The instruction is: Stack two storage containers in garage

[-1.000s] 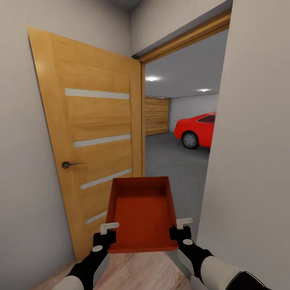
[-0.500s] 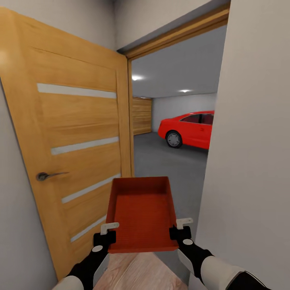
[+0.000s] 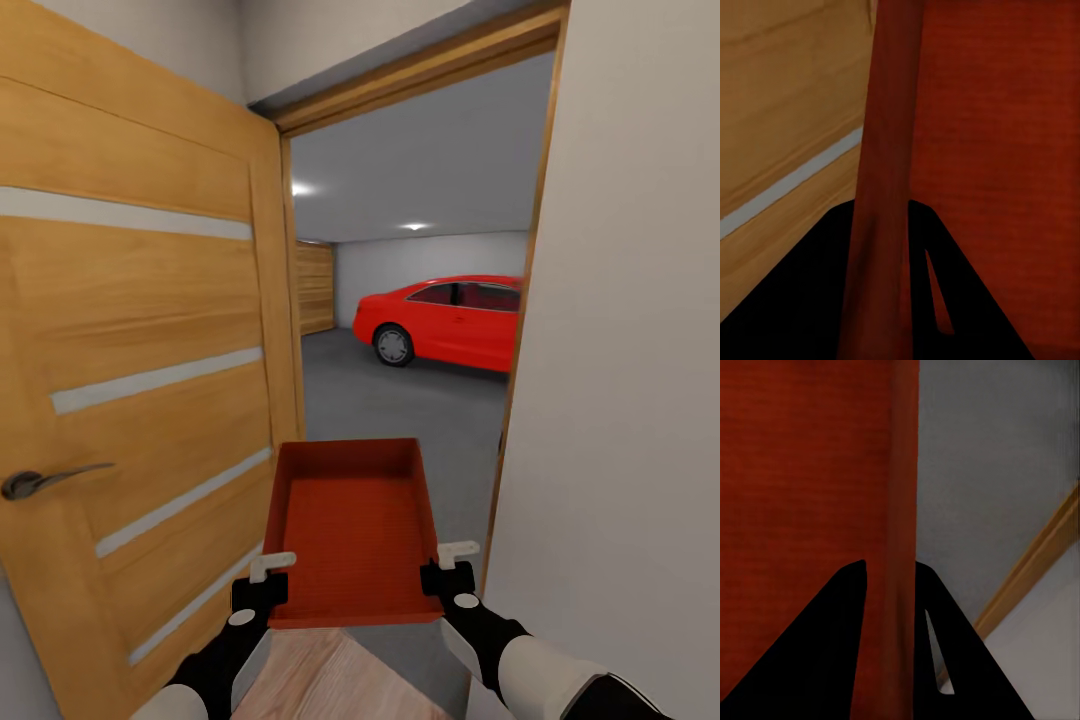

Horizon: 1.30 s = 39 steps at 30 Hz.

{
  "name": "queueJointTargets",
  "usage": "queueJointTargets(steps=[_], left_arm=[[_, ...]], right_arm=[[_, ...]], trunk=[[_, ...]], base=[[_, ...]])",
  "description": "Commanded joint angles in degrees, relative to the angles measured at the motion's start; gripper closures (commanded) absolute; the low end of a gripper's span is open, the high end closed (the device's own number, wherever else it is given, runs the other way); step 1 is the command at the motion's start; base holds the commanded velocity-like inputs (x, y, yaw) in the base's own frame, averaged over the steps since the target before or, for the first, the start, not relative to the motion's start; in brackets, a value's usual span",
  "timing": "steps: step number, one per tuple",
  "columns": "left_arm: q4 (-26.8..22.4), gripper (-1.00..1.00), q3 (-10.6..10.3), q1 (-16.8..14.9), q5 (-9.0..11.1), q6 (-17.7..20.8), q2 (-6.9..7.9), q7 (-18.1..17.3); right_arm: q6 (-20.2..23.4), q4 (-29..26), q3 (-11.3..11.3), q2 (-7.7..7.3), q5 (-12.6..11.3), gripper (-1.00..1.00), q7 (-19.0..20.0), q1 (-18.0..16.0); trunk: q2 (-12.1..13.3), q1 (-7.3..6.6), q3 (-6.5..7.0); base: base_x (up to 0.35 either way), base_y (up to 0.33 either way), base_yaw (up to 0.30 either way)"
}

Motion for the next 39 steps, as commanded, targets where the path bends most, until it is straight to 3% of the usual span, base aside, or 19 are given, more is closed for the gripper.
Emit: queueJointTargets(steps=[1, 20, 39], left_arm=[[0.08, 1.00, 3.85, -0.02, 0.86, -0.18, 1.13, 0.77], [0.08, 1.00, 3.85, 0.00, 0.85, -0.18, 1.13, 0.73], [0.08, 1.00, 3.85, 0.00, 0.82, -0.18, 1.13, 0.71]], right_arm=[[-2.50, -0.22, -2.61, 0.03, 0.52, 1.00, 0.30, -0.10], [-2.50, -0.22, -2.60, 0.03, 0.52, 1.00, 0.30, -0.10], [-2.50, -0.24, -2.61, 0.03, 0.52, 1.00, 0.30, -0.10]], trunk=[[-0.07, 0.04, -0.09], [-0.07, 0.04, -0.09], [-0.07, 0.04, -0.09]], base=[[0.246, 0.258, -0.287], [0.247, 0.259, -0.286], [0.247, 0.259, -0.037]])
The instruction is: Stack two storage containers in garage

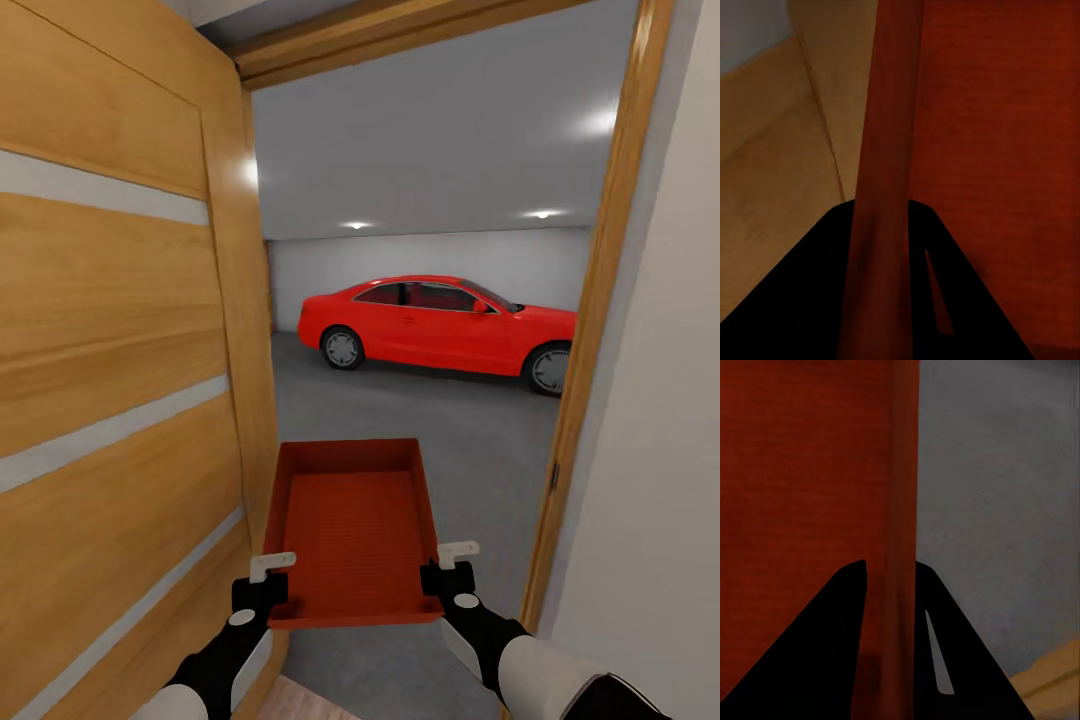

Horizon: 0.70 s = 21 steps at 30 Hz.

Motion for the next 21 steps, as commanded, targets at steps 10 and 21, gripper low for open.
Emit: queueJointTargets(steps=[10, 21], left_arm=[[0.08, 1.00, 3.76, -0.02, 0.89, -0.18, 1.14, 0.73], [0.08, 1.00, 3.76, -0.03, 0.82, -0.18, 1.14, 0.76]], right_arm=[[-2.54, -0.23, -2.63, 0.03, 0.52, 1.00, 0.29, -0.09], [-2.54, -0.19, -2.63, 0.03, 0.52, 1.00, 0.29, -0.09]], trunk=[[-0.07, 0.04, -0.09], [-0.07, 0.04, -0.09]], base=[[0.246, 0.260, -0.266], [0.247, 0.260, -0.283]])
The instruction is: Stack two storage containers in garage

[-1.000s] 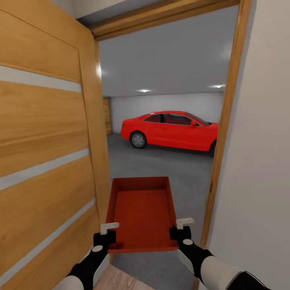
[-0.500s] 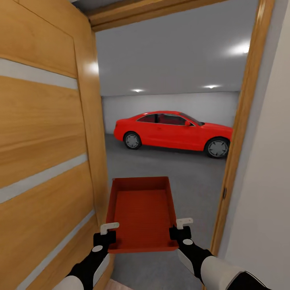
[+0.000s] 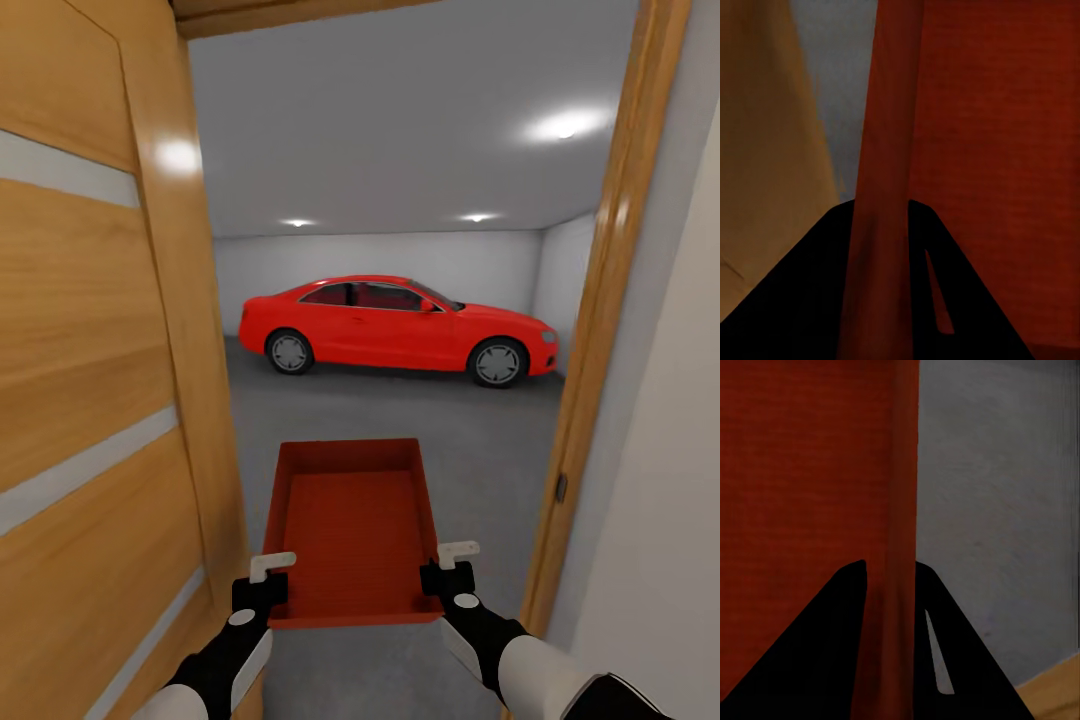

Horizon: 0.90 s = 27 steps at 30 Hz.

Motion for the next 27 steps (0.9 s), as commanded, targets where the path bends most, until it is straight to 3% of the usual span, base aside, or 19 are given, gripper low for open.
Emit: queueJointTargets(steps=[1, 11, 27], left_arm=[[0.07, 1.00, 3.77, -0.02, 0.86, -0.20, 1.15, 0.73], [-0.54, 1.00, 4.01, -0.01, 0.67, -0.44, 1.03, 0.99], [-0.89, 1.00, 4.04, -0.01, 0.69, -0.53, 0.97, 1.40]], right_arm=[[-2.49, -0.22, -2.61, 0.03, 0.53, 1.00, 0.27, -0.10], [-2.49, -0.22, -2.61, 0.03, 0.53, 1.00, 0.27, -0.09], [-2.47, -0.25, -2.61, 0.03, 0.53, 1.00, 0.27, -0.10]], trunk=[[-0.07, 0.04, -0.09], [-0.07, 0.04, -0.09], [-0.07, 0.04, -0.09]], base=[[0.247, 0.261, -0.284], [0.226, 0.227, -0.274], [0.009, 0.008, -0.024]])
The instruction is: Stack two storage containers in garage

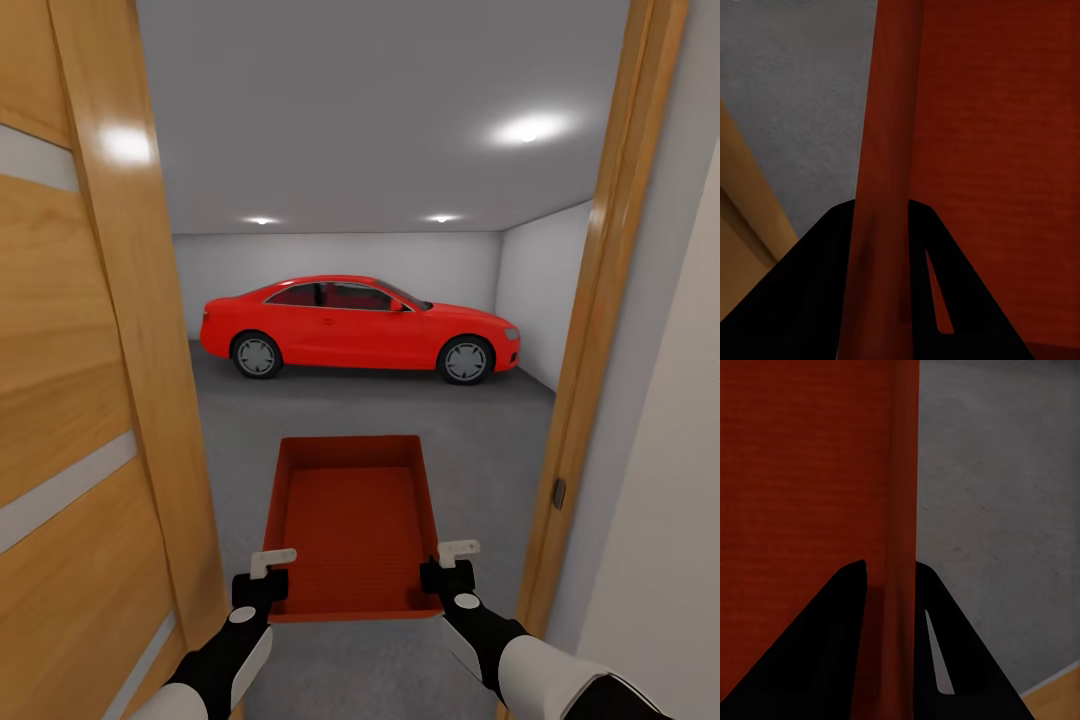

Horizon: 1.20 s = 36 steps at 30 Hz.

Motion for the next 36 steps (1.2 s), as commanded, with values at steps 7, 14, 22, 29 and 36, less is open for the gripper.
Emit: queueJointTargets(steps=[7, 14, 22, 29, 36], left_arm=[[0.20, 1.00, 4.92, -0.06, 0.86, -0.20, 0.77, 1.12], [0.40, 1.00, 0.17, -0.04, 0.85, -0.32, 0.28, 0.73], [0.55, 1.00, 0.26, -0.02, 0.63, -0.24, 0.35, 0.07], [0.57, 1.00, -0.43, -0.01, 0.94, -0.23, 0.33, 0.35], [0.56, 1.00, -0.79, -0.03, 1.35, -0.23, 0.33, 0.43]], right_arm=[[-0.87, -0.25, -2.41, 0.02, 0.74, 1.00, 0.30, -0.08], [-0.04, -0.27, 0.28, -0.02, -0.12, 1.00, 0.16, -0.08], [-0.58, 0.25, 8.28, 0.25, -8.06, 1.00, -1.01, 0.00], [-0.51, 0.12, 12.14, 0.28, -11.68, 1.00, -1.32, 0.00], [-0.37, 0.11, 13.78, 0.13, -13.26, 1.00, -1.41, 0.00]], trunk=[[-0.08, 0.01, -0.09], [-0.08, 0.01, -0.09], [-0.08, 0.01, -0.09], [-0.08, 0.01, -0.09], [-0.08, 0.01, -0.09]], base=[[0.015, 0.000, 0.000], [0.190, 0.000, 0.000], [0.000, 0.000, 0.000], [0.000, 0.000, 0.000], [0.000, -0.055, 0.000]])
